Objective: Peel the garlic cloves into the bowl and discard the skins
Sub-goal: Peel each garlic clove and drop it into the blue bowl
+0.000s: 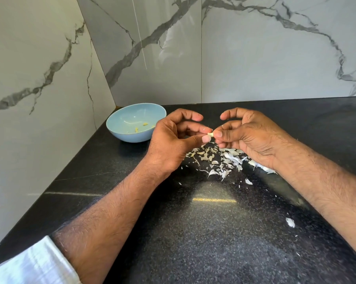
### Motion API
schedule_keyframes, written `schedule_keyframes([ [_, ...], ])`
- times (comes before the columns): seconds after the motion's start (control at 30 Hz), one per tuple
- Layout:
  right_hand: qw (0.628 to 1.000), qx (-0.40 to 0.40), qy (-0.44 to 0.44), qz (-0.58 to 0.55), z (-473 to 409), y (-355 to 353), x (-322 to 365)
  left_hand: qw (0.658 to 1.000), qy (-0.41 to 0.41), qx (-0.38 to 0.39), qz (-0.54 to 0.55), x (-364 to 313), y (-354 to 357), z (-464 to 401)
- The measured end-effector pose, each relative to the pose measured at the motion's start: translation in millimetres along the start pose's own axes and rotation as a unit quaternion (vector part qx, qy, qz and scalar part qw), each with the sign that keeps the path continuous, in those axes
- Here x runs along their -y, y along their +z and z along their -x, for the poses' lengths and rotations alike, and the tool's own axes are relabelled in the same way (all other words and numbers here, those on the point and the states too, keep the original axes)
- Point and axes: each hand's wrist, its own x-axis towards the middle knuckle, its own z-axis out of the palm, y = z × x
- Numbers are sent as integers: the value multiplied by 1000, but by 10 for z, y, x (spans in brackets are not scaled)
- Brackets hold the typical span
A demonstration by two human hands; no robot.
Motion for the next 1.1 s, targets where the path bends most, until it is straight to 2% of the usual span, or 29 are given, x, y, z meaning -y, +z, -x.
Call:
schedule_keyframes([
  [0.23, 999, -2, 18, -45, -6, 32, 3, 999, -16, -17, 27, -38, 3, -10],
  [0.47, 999, 11, -52, -7, 49, 65, 1, 995, -38, -44, 78, -1, -15, -34],
  [0.67, 996, -31, -71, 41, 37, 125, -75, 998, -14, -51, -34, 24, -25, -19],
  [0.83, 995, -54, -51, 61, -6, 36, -67, 977, 10, -157, -146, -81, -170, -74],
  [1.0, 992, -53, -55, 99, 8, 124, -57, 944, 17, -217, -250, -202, -598, -172],
  [1.1, 989, -49, -61, 128, -14, 223, -15, 954, 32, -205, -218, -303, -810, -152],
])
